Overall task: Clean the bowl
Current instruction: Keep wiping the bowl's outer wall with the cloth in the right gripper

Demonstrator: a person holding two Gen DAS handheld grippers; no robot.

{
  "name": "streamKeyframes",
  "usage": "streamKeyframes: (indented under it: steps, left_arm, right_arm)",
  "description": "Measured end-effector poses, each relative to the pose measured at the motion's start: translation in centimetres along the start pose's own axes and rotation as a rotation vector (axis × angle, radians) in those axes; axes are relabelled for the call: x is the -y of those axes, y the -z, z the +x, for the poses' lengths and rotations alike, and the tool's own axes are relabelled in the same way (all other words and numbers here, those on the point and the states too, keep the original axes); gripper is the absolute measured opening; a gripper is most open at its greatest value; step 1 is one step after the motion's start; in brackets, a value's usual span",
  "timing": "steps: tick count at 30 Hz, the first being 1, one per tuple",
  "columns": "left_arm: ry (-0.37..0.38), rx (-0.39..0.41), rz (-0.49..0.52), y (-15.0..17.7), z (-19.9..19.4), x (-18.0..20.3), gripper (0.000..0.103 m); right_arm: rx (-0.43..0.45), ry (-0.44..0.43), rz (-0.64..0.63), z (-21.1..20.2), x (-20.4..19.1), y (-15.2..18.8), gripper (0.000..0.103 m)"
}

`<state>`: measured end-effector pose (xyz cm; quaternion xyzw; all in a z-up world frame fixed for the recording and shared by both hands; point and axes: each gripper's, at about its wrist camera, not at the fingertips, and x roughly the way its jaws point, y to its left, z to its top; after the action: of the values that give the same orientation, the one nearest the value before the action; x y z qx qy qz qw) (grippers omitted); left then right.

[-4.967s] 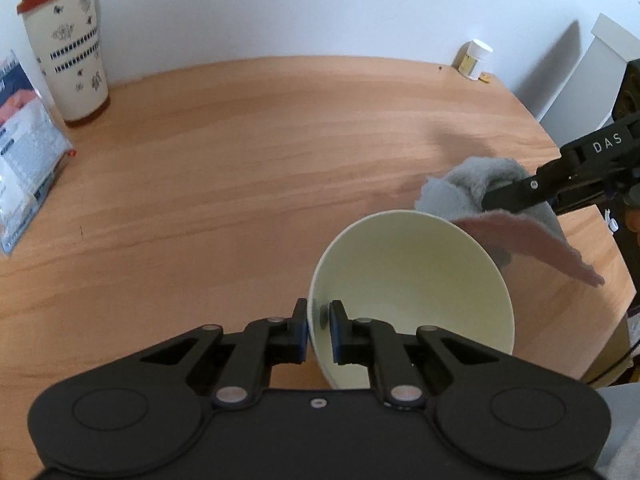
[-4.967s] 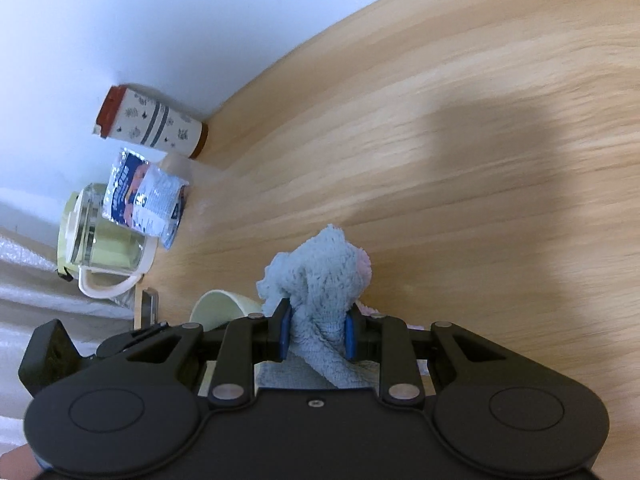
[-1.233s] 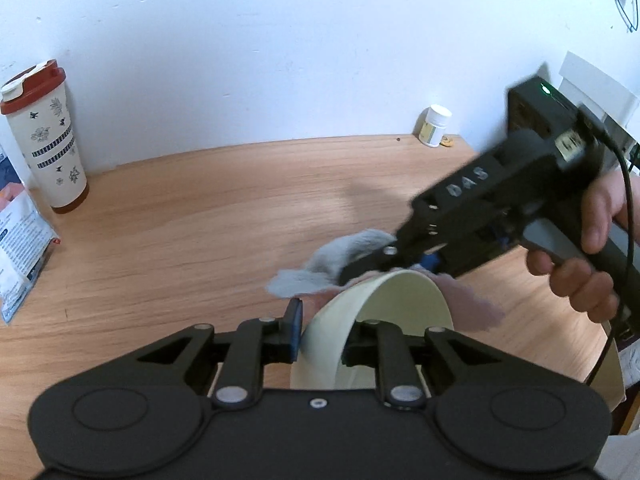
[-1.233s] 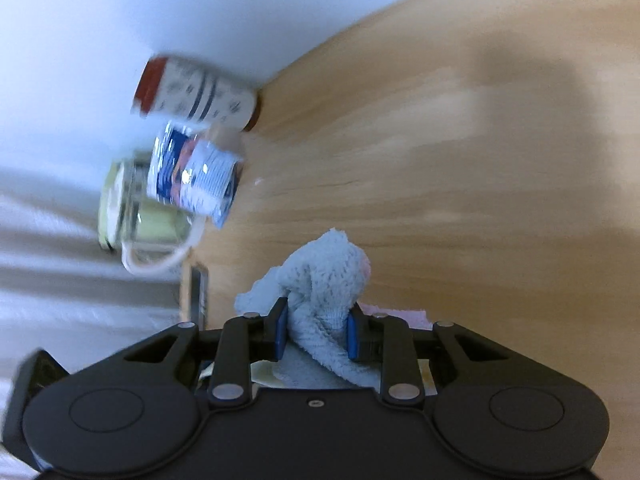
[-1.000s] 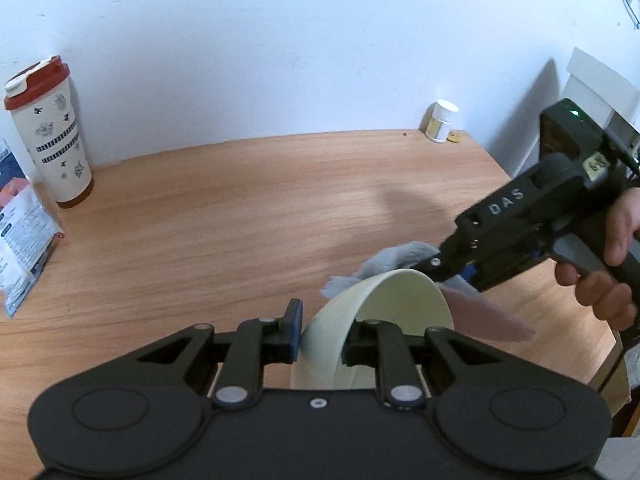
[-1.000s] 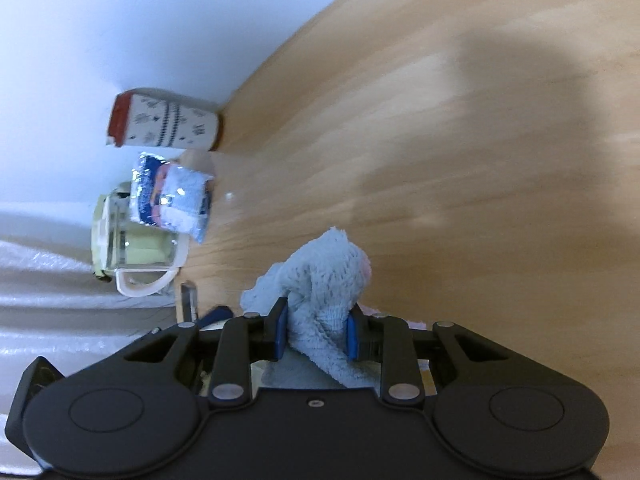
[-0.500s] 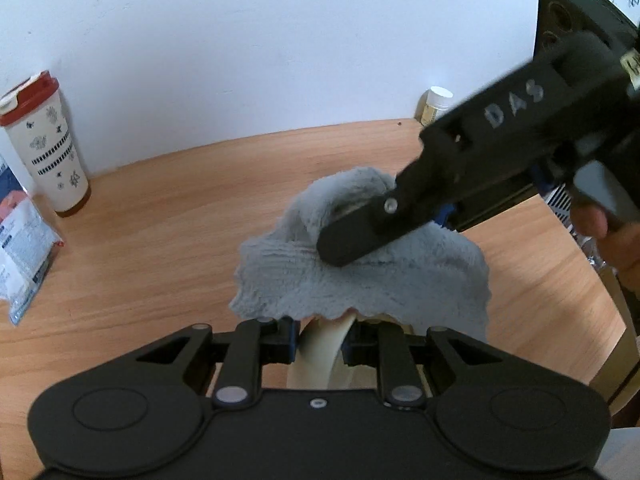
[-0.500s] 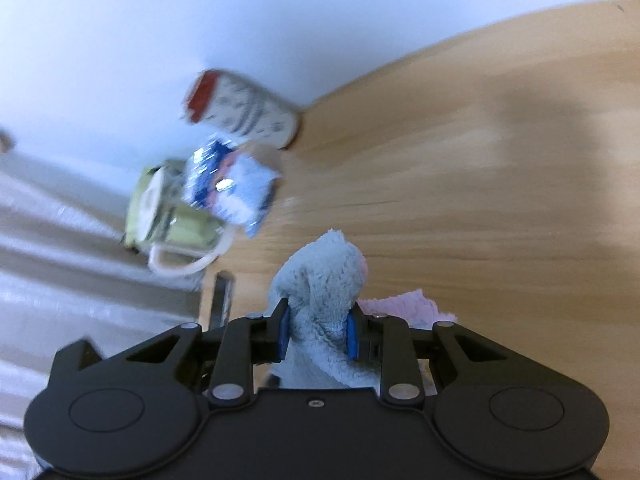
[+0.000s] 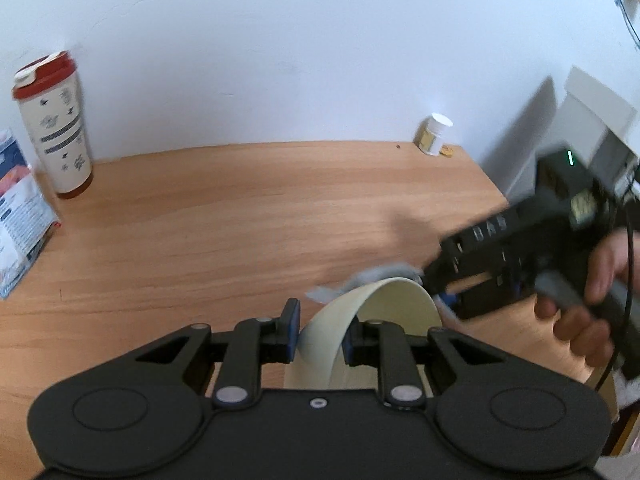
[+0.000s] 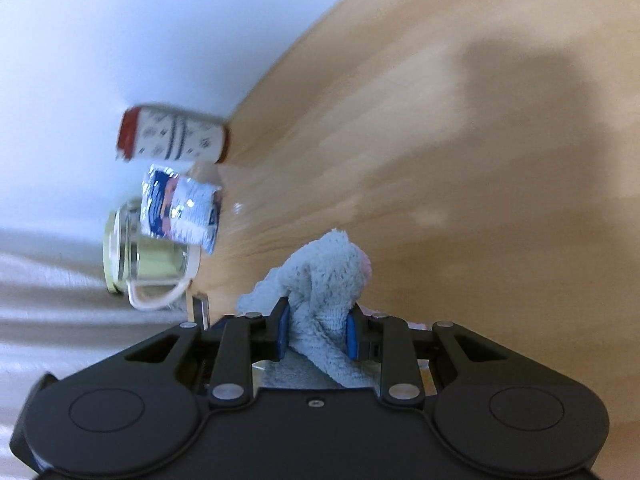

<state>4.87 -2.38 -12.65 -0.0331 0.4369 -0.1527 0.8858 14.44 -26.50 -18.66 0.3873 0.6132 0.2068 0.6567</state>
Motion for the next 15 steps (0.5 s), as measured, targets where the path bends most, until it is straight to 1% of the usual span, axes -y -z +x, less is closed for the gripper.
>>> streamKeyframes:
  steps: [2, 5, 8, 10, 12, 15]
  left_arm:
    - [-0.001, 0.006, -0.025, -0.2, 0.0, -0.3, 0.019]
    - [-0.004, 0.017, -0.069, -0.6, 0.1, -0.9, 0.019]
    - [-0.005, 0.019, -0.090, -0.9, 0.6, -1.3, 0.019]
    - [-0.001, 0.027, -0.105, -1.0, 0.7, -1.5, 0.019]
    - [0.005, 0.041, -0.116, -1.1, 0.6, -1.6, 0.018]
    - [0.025, 0.038, -0.137, -1.2, 0.5, -2.0, 0.018]
  right_arm:
    - [0.013, -0.020, 0.067, 0.1, 1.8, 0.7, 0.031]
    - [0.007, -0.010, 0.113, 0.2, 3.1, 1.8, 0.031]
    - [0.001, -0.018, 0.177, 0.3, 4.3, 3.3, 0.030]
    - [0.025, -0.040, 0.221, 0.0, 4.9, 3.7, 0.030]
    - [0.041, -0.061, 0.269, -0.3, 5.2, 3.7, 0.027]
    - [0.071, -0.095, 0.318, -1.2, 5.1, 3.3, 0.027]
